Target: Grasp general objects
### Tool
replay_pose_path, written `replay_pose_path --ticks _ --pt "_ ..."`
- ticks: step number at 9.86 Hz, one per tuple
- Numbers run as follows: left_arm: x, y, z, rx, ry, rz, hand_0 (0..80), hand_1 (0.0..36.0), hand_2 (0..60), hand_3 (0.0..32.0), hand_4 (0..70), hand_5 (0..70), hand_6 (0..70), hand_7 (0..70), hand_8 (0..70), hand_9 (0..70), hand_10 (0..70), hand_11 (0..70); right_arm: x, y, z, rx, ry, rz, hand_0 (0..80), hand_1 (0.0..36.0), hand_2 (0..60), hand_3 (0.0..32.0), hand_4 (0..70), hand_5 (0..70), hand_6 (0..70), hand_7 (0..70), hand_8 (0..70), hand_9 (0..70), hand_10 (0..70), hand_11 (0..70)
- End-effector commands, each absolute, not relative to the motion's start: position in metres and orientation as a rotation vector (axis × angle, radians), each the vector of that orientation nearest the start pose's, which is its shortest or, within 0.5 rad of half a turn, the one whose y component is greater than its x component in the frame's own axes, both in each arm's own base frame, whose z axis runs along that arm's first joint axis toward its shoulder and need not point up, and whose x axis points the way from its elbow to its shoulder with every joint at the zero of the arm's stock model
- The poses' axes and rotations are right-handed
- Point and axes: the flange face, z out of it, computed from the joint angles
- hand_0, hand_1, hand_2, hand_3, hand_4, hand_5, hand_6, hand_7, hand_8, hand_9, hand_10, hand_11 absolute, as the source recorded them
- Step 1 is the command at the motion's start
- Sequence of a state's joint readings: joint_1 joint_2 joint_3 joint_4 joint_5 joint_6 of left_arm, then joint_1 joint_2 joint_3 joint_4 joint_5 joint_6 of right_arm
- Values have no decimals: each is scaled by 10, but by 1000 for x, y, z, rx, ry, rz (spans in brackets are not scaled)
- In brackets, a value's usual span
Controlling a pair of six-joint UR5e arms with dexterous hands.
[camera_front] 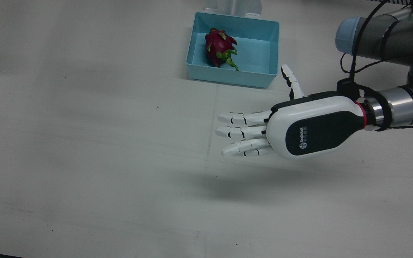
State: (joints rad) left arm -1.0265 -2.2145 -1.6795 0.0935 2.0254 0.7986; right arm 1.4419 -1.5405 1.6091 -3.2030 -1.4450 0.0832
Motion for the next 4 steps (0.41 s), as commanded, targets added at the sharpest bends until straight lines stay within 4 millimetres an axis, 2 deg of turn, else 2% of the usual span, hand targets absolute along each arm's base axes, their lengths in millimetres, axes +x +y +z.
replay_pose_path --ticks 1,2,3,4 --pt "156 -709 297 227 2213 -700 497 167 102 0 105 167 88 203 7 26 55 96 80 -518 660 96 2186 -2173 0 0 0 0 0 0 0 0 0 0 0 0" --pt "137 -733 332 269 2239 -788 493 166 106 0 87 158 92 217 8 29 50 89 80 -518 660 95 2187 -2174 0 0 0 0 0 0 0 0 0 0 0 0" --pt "117 -742 390 344 2263 -896 486 155 91 0 66 154 85 215 7 29 31 60 80 -518 660 95 2187 -2174 0 0 0 0 0 0 0 0 0 0 0 0" --pt "100 -734 457 444 2288 -1040 470 119 48 0 61 145 79 210 27 28 20 40 80 -518 660 95 2187 -2174 0 0 0 0 0 0 0 0 0 0 0 0"
